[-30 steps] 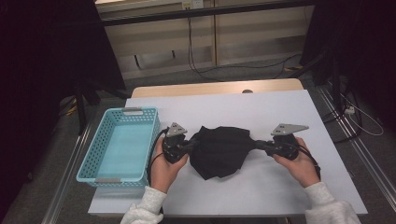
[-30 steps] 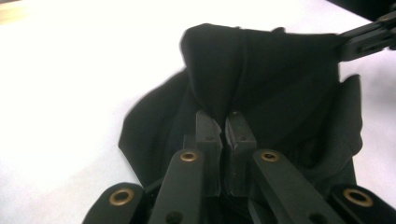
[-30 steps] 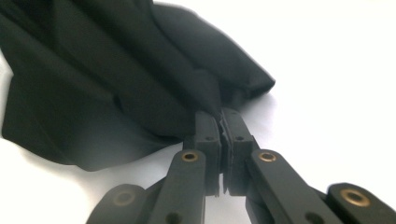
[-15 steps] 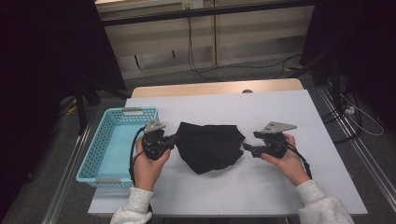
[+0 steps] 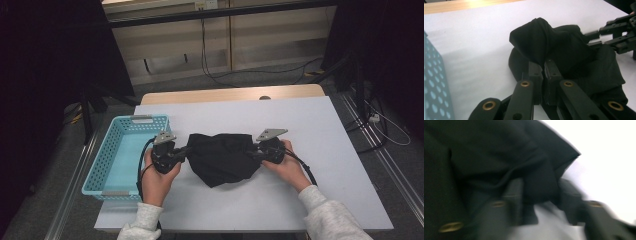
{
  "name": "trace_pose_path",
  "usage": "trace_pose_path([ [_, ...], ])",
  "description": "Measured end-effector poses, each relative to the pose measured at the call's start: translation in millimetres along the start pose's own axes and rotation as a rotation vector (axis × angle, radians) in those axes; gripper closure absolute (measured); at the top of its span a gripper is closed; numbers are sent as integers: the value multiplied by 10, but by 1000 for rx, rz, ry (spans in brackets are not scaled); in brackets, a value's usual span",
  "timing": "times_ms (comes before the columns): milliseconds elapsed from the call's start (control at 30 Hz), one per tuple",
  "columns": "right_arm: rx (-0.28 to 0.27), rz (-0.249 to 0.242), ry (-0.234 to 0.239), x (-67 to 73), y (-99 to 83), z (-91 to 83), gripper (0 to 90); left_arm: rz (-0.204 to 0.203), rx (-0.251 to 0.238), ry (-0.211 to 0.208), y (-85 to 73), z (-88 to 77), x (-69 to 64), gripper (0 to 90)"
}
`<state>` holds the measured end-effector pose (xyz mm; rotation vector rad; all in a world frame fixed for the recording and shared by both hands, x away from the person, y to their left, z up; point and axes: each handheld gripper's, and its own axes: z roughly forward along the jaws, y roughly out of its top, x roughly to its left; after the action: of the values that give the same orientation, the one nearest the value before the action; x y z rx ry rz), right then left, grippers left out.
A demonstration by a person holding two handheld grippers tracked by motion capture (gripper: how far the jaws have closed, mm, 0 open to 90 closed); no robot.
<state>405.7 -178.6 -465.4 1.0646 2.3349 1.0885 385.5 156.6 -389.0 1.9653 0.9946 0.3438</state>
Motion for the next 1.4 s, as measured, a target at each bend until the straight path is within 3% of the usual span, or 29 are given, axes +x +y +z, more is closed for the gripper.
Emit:
trace_pose_path([
  [67,-6,16,17,-16,2,-28,864,5,-3,-6,-1,16,-23,861],
  [133,-15,44,25,-56,-11,-77,875,7,-10,-11,-9,25,-41,861],
  [200,-27,53,-7,-92,-38,-176,878,10,-20,-19,-19,38,-57,861],
  [267,-59,86,-34,-135,-79,-334,878,10,-27,-37,-20,74,-93,862],
  [333,-81,89,-55,-181,-125,-522,878,28,-30,-47,-7,117,-146,863],
  [433,-114,118,-58,-236,-215,-818,878,50,-31,-88,21,197,-245,863],
  [567,-126,123,-90,-280,-358,-1153,878,62,-36,-117,59,298,-345,863],
  [700,-137,127,-97,-281,-476,-1344,875,81,-29,-129,98,356,-398,863],
  [767,-149,128,-96,-270,-478,-1354,873,79,-29,-123,106,357,-395,863],
  [867,-159,112,-80,-217,-402,-1188,850,51,-40,-70,133,260,-284,863],
  [900,-159,112,-80,-217,-402,-1188,850,51,-40,-70,133,260,-284,863],
  [1000,-178,83,-80,-153,-260,-911,832,7,-48,-31,128,130,-134,863],
  [1067,-179,90,-63,-135,-196,-792,820,2,-46,-14,111,95,-87,863],
  [1133,-175,91,-74,-114,-163,-692,792,-6,-39,-1,90,70,-52,863],
  [1200,-170,92,-73,-95,-146,-614,701,-9,-39,0,81,59,-41,863],
  [1233,-170,92,-73,-95,-146,-614,701,-17,-41,6,75,49,-32,863],
  [1300,-157,83,-67,-64,-140,-577,586,-14,-37,20,67,22,-19,863],
  [1400,-150,97,-49,-62,-154,-579,510,-29,-39,38,56,-13,15,863],
])
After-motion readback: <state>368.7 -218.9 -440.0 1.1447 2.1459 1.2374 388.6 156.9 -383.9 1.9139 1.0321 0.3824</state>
